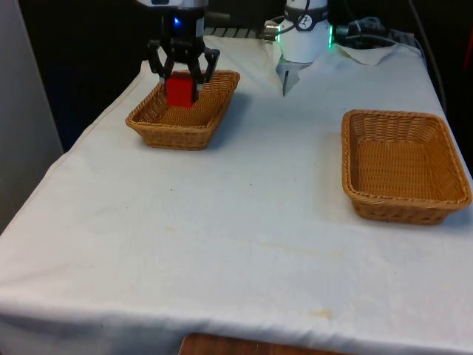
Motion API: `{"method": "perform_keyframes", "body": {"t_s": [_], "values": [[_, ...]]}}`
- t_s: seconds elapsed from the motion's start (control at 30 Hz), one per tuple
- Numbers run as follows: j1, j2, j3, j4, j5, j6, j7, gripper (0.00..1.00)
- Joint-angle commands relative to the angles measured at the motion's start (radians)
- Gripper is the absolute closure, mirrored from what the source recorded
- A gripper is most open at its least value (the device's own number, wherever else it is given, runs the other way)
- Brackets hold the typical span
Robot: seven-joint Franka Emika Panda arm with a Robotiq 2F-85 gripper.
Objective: Pick up the red cube and place it into the right basket.
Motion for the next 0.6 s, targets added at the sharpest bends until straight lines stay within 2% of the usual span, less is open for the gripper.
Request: {"method": "perform_keyframes", "body": {"t_s": [0.0,0.13,0.17,0.2,0.4,0.43,0.47,0.57], "values": [[-0.006,-0.014,0.000,-0.026,0.009,0.030,-0.018,0.99],[-0.009,-0.023,-0.014,-0.069,0.011,0.074,-0.037,0.99],[-0.002,-0.009,-0.017,-0.054,0.002,0.055,-0.022,0.99],[-0.009,-0.025,-0.016,-0.077,0.011,0.081,-0.041,0.99],[-0.015,-0.032,-0.029,-0.137,0.031,0.146,-0.074,0.99],[-0.006,-0.015,-0.038,-0.122,0.018,0.129,-0.058,0.99],[-0.016,-0.032,-0.029,-0.145,0.037,0.155,-0.081,0.99],[-0.021,-0.034,-0.030,-0.179,0.068,0.191,-0.112,0.99]]}}
